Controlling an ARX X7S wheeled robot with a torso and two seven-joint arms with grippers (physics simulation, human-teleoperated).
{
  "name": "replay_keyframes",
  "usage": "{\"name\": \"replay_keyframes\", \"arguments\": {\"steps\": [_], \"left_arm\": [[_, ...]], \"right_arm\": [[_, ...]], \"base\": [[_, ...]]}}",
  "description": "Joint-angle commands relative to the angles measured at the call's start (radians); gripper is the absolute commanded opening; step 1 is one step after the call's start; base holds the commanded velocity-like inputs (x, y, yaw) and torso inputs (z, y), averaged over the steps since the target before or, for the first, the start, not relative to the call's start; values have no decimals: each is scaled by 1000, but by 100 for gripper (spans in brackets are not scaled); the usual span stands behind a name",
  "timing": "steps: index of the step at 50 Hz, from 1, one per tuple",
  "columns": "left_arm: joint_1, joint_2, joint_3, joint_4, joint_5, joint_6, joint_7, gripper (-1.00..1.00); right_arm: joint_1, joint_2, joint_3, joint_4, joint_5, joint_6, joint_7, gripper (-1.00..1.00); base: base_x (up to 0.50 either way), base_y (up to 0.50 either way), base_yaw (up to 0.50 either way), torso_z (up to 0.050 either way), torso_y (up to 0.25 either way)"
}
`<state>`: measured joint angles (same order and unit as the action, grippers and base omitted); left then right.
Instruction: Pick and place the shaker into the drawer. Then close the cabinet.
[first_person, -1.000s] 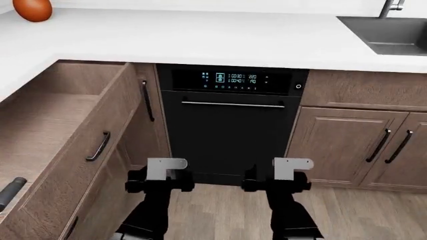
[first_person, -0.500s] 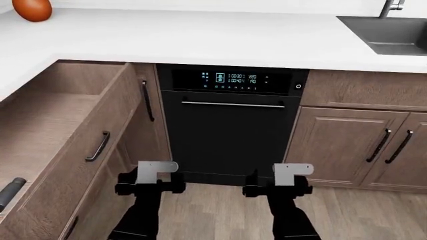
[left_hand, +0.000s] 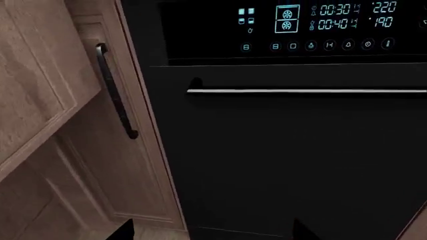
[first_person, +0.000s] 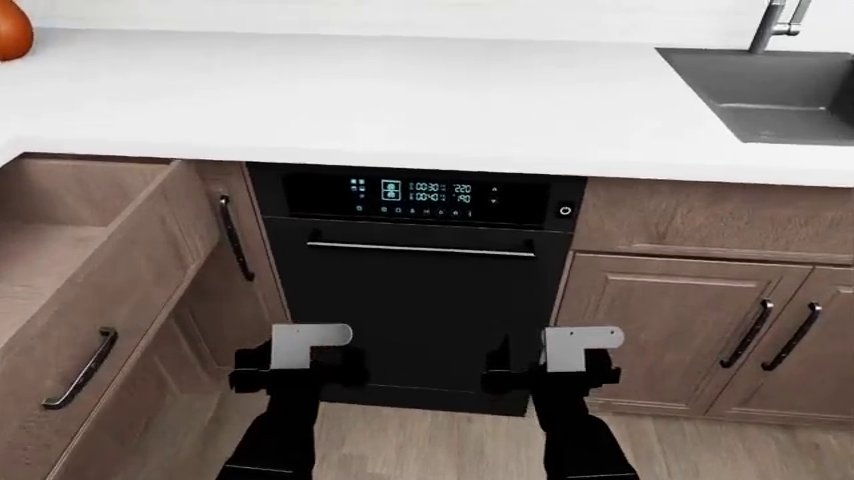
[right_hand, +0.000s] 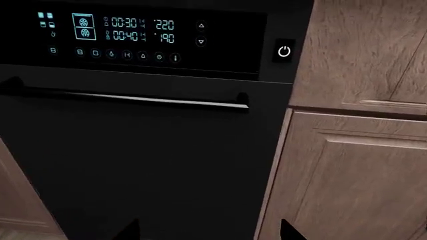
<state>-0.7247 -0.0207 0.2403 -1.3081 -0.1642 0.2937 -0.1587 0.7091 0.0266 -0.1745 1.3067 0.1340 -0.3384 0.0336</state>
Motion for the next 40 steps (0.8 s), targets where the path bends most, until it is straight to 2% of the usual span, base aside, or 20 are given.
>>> {"name": "replay_keyframes", "arguments": {"steps": [1, 16, 20, 22, 23, 28, 29, 31, 34, 40], "left_arm": [[0, 5, -67, 0, 51, -5, 17, 100], [0, 9, -103, 0, 77, 0, 35, 100], [5, 14, -103, 1, 73, 52, 69, 100], [19, 17, -99, 19, 54, 109, 99, 100], [49, 13, -95, 92, 42, 90, 114, 100], [287, -54, -76, 771, -28, -252, 125, 100], [307, -68, -72, 853, -34, -293, 124, 100], [322, -112, -67, 1042, -41, -403, 117, 100], [305, -175, -47, 1198, -20, -504, 121, 100], [241, -286, -112, 1521, -139, -740, 160, 100]], "right_arm": [[0, -2, 9, 0, -15, -7, -10, 100], [-5, -5, 12, -1, -37, -24, -27, 100], [-10, -7, -5, -6, -57, -37, -12, 100], [-64, 5, -1, -145, -42, 1, -11, 100], [-114, 18, -5, -277, -42, 65, -3, 100], [-317, 124, -1, -929, -26, 402, 28, 100], [-334, 143, 2, -1010, -23, 453, 29, 100], [-350, 196, 25, -1216, -3, 584, 28, 100], [-326, 262, 60, -1448, 36, 764, 21, 100], [-210, 378, 95, -1746, 83, 1030, -10, 100]], "base": [[481, -219, 0, 0, 0], [501, -71, 0, 0, 1], [35, 3, 0, 0, 0], [0, 0, 0, 0, 0], [0, 0, 0, 0, 0], [0, 0, 0, 0, 0], [0, 0, 0, 0, 0], [0, 0, 0, 0, 0], [0, 0, 0, 0, 0], [0, 0, 0, 0, 0]]}}
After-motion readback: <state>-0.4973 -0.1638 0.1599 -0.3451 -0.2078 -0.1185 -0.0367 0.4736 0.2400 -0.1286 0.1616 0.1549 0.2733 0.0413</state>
